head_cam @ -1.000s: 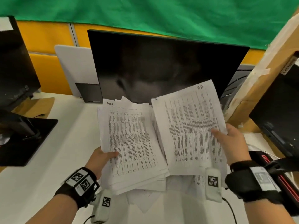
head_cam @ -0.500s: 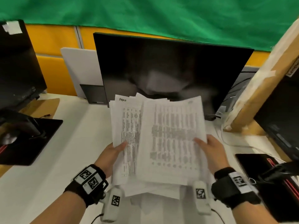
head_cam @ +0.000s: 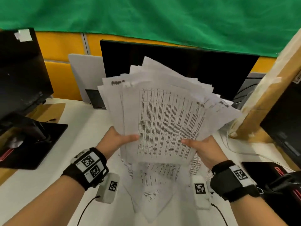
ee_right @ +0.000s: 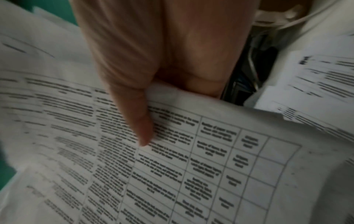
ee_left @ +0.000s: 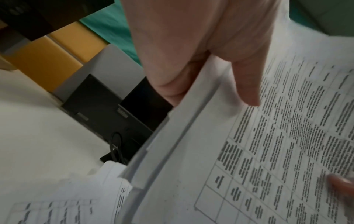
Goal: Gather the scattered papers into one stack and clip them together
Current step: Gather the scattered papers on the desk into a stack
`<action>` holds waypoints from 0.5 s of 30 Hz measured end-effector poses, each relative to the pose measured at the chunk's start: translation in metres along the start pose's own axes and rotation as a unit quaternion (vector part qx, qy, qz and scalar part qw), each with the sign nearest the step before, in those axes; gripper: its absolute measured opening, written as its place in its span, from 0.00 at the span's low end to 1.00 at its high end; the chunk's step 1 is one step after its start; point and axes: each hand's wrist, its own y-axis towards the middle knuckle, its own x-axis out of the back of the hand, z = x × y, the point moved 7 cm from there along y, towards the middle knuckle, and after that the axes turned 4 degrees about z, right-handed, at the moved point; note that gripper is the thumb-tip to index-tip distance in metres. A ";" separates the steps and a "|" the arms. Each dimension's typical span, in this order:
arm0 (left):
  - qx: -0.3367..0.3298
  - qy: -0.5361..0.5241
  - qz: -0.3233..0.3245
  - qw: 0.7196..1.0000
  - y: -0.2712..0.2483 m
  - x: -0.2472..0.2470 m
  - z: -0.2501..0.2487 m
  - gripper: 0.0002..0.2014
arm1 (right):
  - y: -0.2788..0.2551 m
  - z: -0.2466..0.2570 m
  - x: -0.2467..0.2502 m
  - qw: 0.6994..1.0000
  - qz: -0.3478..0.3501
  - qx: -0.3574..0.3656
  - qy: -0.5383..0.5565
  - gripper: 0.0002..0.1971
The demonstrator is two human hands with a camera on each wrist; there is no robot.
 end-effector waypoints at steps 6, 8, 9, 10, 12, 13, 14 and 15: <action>-0.005 -0.029 -0.002 1.000 0.012 -0.005 0.002 0.42 | 0.003 0.012 -0.004 1.000 0.011 0.015 -0.016 0.29; 0.014 -0.051 -0.024 0.998 0.015 -0.008 0.015 0.43 | 0.004 0.002 -0.008 1.000 0.012 -0.004 0.002 0.33; 0.018 -0.060 -0.034 0.997 0.016 -0.011 0.020 0.43 | 0.004 -0.003 -0.011 1.000 0.005 -0.008 0.007 0.35; 0.015 -0.068 -0.046 0.997 0.017 -0.014 0.022 0.42 | 0.006 -0.005 -0.013 1.000 -0.010 -0.006 0.009 0.33; -0.004 -0.080 -0.070 0.994 0.017 -0.017 0.017 0.40 | 0.007 -0.003 -0.011 0.998 -0.057 0.012 0.012 0.22; -0.020 -0.084 -0.078 0.993 0.017 -0.018 0.011 0.39 | 0.008 0.002 -0.009 0.997 -0.078 0.024 0.014 0.19; -0.038 -0.089 -0.081 0.992 0.017 -0.017 0.003 0.38 | 0.007 0.011 -0.007 0.995 -0.090 0.043 0.011 0.17; -0.057 -0.091 -0.078 0.991 0.015 -0.017 -0.005 0.36 | 0.005 0.021 -0.006 0.993 -0.094 0.067 0.005 0.17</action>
